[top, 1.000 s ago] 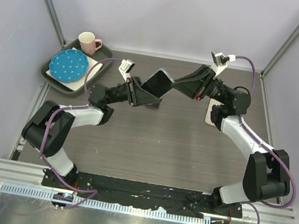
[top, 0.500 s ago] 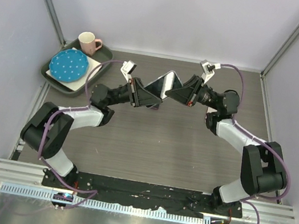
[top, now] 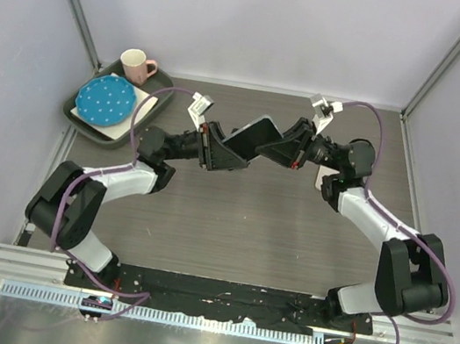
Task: Take the phone out of the phone case
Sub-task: Remove the phone case from the phone.
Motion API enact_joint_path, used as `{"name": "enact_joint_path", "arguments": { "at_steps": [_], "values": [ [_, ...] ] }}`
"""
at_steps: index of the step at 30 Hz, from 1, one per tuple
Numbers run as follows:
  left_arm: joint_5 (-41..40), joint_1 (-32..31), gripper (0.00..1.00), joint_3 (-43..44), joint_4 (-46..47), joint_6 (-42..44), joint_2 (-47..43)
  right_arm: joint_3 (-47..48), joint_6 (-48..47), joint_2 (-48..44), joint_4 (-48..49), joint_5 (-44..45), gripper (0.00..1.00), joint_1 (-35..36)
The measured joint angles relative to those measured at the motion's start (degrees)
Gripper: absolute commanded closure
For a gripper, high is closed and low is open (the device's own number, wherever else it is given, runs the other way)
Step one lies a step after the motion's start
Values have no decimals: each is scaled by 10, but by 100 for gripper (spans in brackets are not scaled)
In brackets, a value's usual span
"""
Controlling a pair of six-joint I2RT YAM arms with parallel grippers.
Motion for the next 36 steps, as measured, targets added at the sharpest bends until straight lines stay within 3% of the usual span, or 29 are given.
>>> {"name": "enact_joint_path", "arguments": {
  "at_steps": [11,16,20,27,34,36],
  "values": [
    [95,-4,48,4,-110,128,-33,16,-162,-87,-226,-52,99,-3],
    [115,-3,51,4,-160,197,-48,58,-316,-104,-462,-60,99,-3],
    [123,-4,53,4,-205,242,-50,76,-399,-107,-580,-51,99,-3],
    [127,-14,56,7,-278,299,-50,91,-447,-107,-664,-28,99,6],
    [129,-20,81,14,-318,329,-50,113,-470,-106,-699,-15,99,18],
    [129,-20,77,15,-320,336,-50,121,-471,-101,-715,-14,99,19]
  ]
}}
